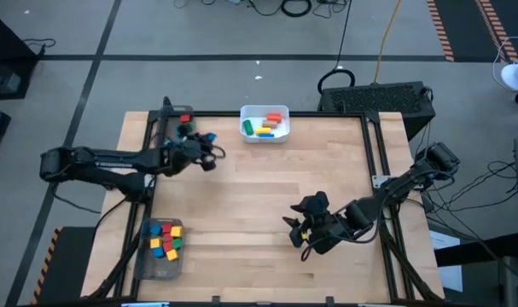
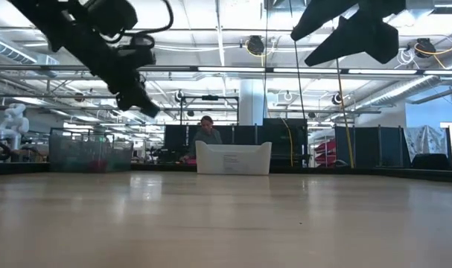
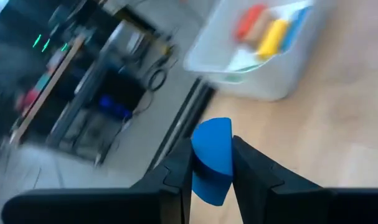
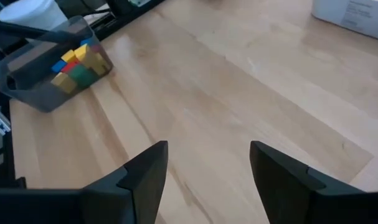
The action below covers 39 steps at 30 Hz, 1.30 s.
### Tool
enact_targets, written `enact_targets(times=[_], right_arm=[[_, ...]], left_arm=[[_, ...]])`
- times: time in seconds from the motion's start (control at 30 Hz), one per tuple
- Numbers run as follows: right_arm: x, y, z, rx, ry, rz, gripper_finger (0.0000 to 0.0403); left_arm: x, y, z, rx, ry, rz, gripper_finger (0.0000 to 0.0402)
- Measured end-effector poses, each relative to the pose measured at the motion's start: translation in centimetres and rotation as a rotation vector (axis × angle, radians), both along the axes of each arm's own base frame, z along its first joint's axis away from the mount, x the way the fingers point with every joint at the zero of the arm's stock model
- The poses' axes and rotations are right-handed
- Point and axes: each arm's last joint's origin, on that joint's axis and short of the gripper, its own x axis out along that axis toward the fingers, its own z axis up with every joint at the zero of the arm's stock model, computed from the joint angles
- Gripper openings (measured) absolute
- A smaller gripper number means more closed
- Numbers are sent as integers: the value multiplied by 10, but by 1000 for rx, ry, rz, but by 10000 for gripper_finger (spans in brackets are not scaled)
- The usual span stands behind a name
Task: Sort blocks by size
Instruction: Put the dark blue semicircle block into the top black bin, then return to Home Position
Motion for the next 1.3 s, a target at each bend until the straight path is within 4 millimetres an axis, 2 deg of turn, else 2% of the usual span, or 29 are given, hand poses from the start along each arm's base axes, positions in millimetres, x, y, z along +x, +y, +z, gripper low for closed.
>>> enact_targets(times=[0.33,0.57,0.7,0.83,1.03,1.3], right_arm=[[0,-1,0,-8,-13,-18,212],[0,-1,0,-8,-16,-24,212],[0,-1,0,-8,-14,-26,212],[0,-1,0,-7,-14,-25,212],[0,-1,0,0,-12,-23,212],[-5,-5,-3,-107,33,-51,212]], left_arm=[[-43,36,-5,-99,-62,359,86],[-64,55,-12,-162,-69,559,86],[-73,61,-16,-225,-64,603,87],[-76,65,-19,-315,-87,561,138],[-79,68,-19,-325,-92,580,219],[-80,69,-19,-312,-65,564,236]])
